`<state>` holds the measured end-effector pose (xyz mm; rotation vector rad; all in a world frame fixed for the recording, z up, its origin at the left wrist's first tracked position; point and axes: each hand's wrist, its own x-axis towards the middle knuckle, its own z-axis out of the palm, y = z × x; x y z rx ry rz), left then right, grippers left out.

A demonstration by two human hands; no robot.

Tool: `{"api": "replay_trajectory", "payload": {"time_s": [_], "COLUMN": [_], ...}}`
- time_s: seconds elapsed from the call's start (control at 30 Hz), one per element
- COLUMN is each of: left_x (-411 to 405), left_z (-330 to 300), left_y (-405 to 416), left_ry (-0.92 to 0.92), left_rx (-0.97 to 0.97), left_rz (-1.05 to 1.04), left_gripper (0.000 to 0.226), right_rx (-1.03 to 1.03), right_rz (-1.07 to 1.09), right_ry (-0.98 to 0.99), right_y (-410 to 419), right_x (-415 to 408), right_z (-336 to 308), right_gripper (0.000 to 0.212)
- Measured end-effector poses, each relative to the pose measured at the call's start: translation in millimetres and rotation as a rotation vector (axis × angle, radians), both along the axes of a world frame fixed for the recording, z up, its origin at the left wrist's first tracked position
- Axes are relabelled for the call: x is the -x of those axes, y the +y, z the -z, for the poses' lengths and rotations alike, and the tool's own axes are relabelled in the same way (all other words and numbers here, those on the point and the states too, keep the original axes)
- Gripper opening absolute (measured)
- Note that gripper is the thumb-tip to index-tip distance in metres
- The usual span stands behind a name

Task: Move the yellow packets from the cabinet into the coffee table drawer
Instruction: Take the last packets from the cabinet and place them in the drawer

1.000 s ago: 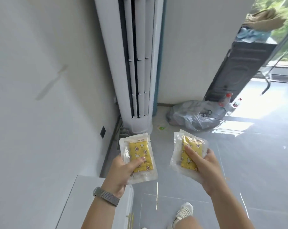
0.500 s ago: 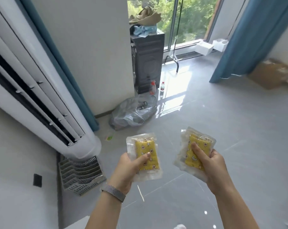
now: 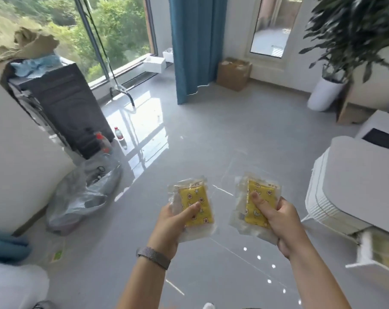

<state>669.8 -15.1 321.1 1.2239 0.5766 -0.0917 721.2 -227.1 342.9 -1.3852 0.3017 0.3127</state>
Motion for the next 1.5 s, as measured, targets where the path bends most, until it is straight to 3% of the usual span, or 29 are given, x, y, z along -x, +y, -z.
{"api": "replay_trajectory", "payload": {"time_s": [0.43, 0.7, 0.87, 1.1, 1.23, 1.5], "left_x": [-147, -215, -264, -270, -253, -201], "left_z": [19, 24, 36, 52, 57, 80], "left_y": [-218, -307, -394, -492, -556, -711], "left_ry": [0.070, 0.070, 0.062, 0.123, 0.125, 0.160], "left_rx": [-0.008, -0.023, -0.044, -0.029, -0.033, -0.101], "left_rz": [0.688, 0.934, 1.156, 1.356, 1.479, 1.555], "left_gripper": [0.019, 0.024, 0.021, 0.037, 0.023, 0.018], "right_rx": [0.060, 0.074, 0.114, 0.080, 0.052, 0.007], "right_rz": [0.766, 0.990, 1.167, 1.368, 1.466, 1.512], "right_ry": [0.097, 0.148, 0.171, 0.240, 0.263, 0.250], "right_y": [-215, -275, -324, -373, -417, -561], "right_x": [13, -14, -28, -4, 17, 64], "right_z": [33, 37, 39, 46, 54, 68], "right_gripper": [0.017, 0.022, 0.012, 0.016, 0.022, 0.013]}}
